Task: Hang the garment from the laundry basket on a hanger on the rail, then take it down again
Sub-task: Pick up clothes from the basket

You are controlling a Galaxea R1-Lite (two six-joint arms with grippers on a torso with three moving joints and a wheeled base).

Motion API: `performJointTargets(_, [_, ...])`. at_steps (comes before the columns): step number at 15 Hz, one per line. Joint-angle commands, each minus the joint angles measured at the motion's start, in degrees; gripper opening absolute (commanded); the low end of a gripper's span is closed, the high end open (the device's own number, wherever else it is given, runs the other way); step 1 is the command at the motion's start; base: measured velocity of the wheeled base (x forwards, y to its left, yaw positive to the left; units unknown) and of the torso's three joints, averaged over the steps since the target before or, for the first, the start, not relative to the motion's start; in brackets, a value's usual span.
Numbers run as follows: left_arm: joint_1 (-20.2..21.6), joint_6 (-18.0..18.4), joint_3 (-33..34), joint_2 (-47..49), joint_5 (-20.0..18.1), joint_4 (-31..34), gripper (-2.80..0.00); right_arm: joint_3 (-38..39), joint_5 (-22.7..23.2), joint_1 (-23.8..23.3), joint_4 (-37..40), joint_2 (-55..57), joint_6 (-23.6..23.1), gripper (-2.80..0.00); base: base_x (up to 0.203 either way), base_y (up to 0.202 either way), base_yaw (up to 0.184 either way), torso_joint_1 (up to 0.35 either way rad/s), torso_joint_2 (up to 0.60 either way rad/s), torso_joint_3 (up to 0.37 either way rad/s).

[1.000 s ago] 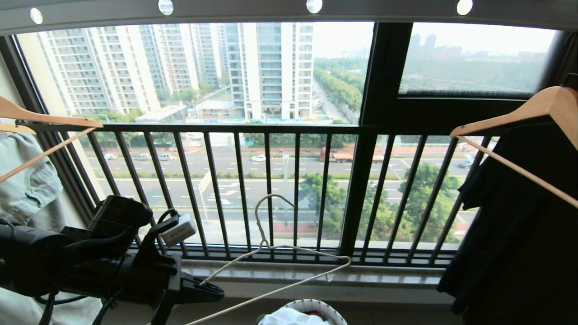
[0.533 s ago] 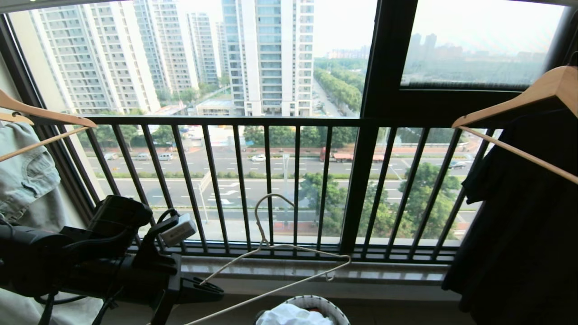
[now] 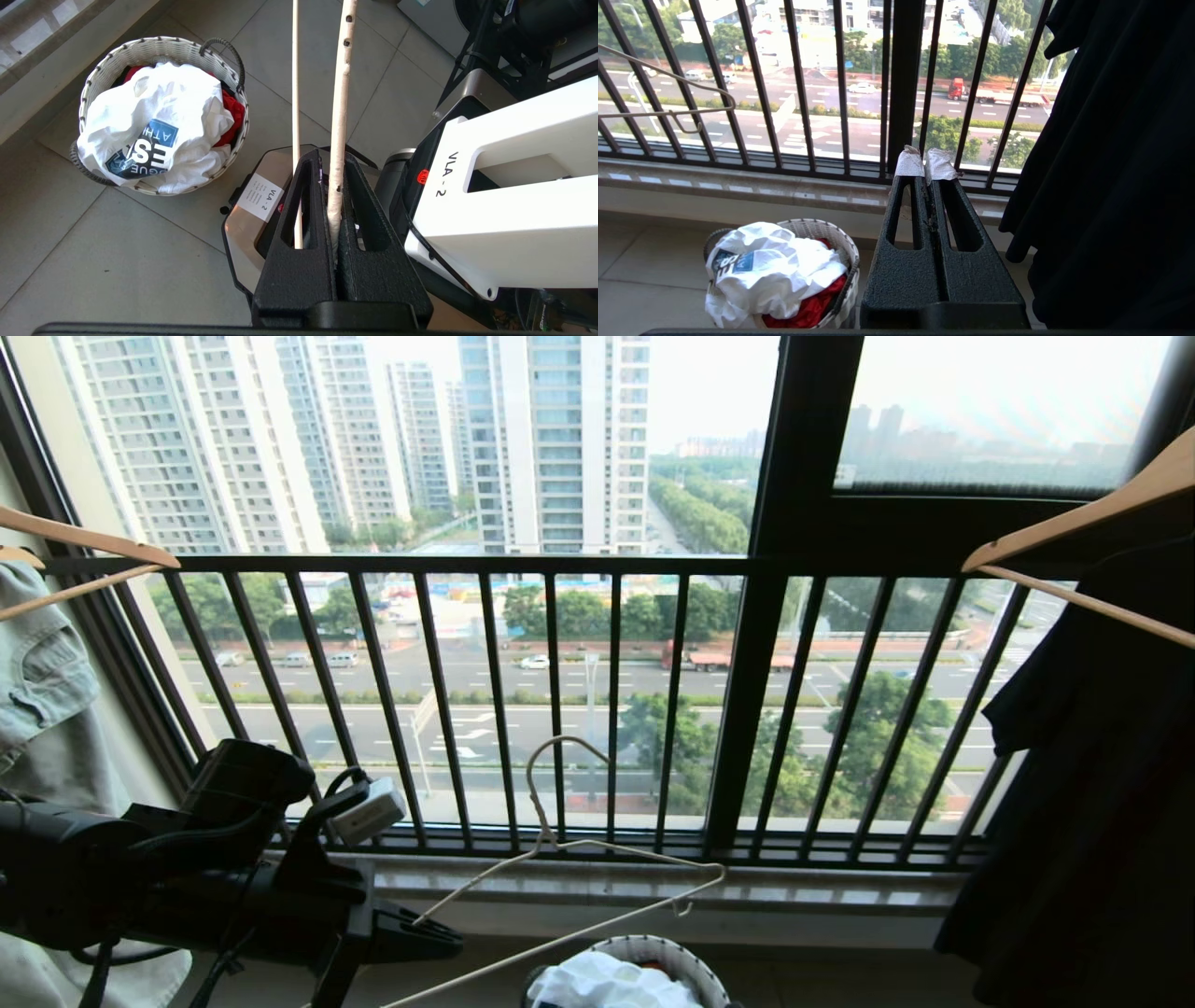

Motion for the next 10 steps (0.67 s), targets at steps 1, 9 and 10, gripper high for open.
performJointTargets(1, [0.0,0.1,0.0,0.0,-0.3,-0.1,-2.8,0.0,0.0,0.0,0.0,0.1,-0.1,-2.8,0.0,0.0,0.0,-0.173,0.39,0.22])
performJointTargets(9, [0.0,0.1,0.0,0.0,-0.3,-0.1,-2.8,0.0,-0.1,0.0,0.0,0.0,0.0,-2.8,0.0,0.0,0.0,-0.222,0.52,0.294])
performJointTargets(10, [0.0,0.1,0.0,0.0,-0.3,-0.1,-2.8,0.0,-0.1,0.0,0.0,0.1,0.0,-2.8,0.0,0.0,0.0,-0.227,0.52,0.311])
